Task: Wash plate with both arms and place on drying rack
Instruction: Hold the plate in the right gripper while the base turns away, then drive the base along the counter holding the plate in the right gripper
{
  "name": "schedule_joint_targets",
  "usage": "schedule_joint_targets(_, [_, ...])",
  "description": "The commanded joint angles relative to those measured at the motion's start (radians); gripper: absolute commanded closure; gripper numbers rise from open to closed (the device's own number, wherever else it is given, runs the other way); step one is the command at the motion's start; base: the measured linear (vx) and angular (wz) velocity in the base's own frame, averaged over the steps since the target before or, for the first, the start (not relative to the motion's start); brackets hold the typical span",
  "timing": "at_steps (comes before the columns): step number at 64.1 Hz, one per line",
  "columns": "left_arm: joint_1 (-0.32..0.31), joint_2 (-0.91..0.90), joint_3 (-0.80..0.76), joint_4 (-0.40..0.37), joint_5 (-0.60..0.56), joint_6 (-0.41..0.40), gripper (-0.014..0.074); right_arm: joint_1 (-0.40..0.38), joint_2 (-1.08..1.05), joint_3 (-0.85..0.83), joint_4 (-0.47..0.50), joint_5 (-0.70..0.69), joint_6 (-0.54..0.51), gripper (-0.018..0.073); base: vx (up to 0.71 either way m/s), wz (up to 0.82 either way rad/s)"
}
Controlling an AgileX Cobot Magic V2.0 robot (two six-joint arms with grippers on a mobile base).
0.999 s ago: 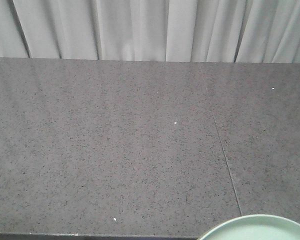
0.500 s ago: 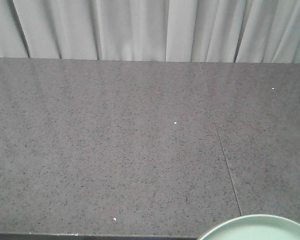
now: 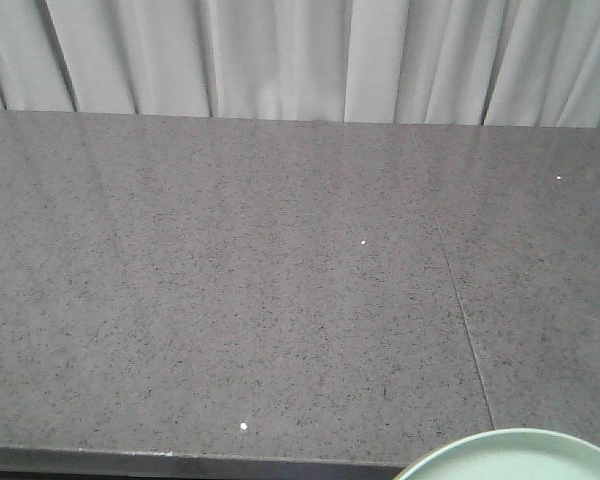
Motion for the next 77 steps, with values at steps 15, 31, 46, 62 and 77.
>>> schedule_joint_targets(15, [-0.006,-0.014,-0.026,-0.003,-0.069,-0.006,0.0603,-0.006,0.019,-0.022,0.024,-0.072,0.000,0.0564,-0.07,0.17])
schedule_joint_targets(31, [-0.006,-0.014,-0.026,-0.003,-0.069,-0.006,0.0603,-0.006,0.019,-0.022,0.024,-0.072,0.000,0.0564,-0.07,0.28])
schedule_joint_targets(46, [-0.006,-0.014,-0.026,-0.003,-0.069,-0.006,0.0603,-0.006,0.019,-0.022,0.024,-0.072,0.000,0.0564,-0.09,0.43])
schedule_joint_targets(62, [-0.006,-0.014,-0.026,-0.003,-0.069,-0.006,0.0603,-0.006,0.019,-0.022,0.024,-0.072,0.000,0.0564,-0.12,0.55])
schedule_joint_targets(77, [-0.006,-0.014,-0.026,-0.003,-0.069,-0.006,0.0603,-0.006,0.019,-0.022,0.024,-0.072,0.000,0.0564,-0.13,0.59])
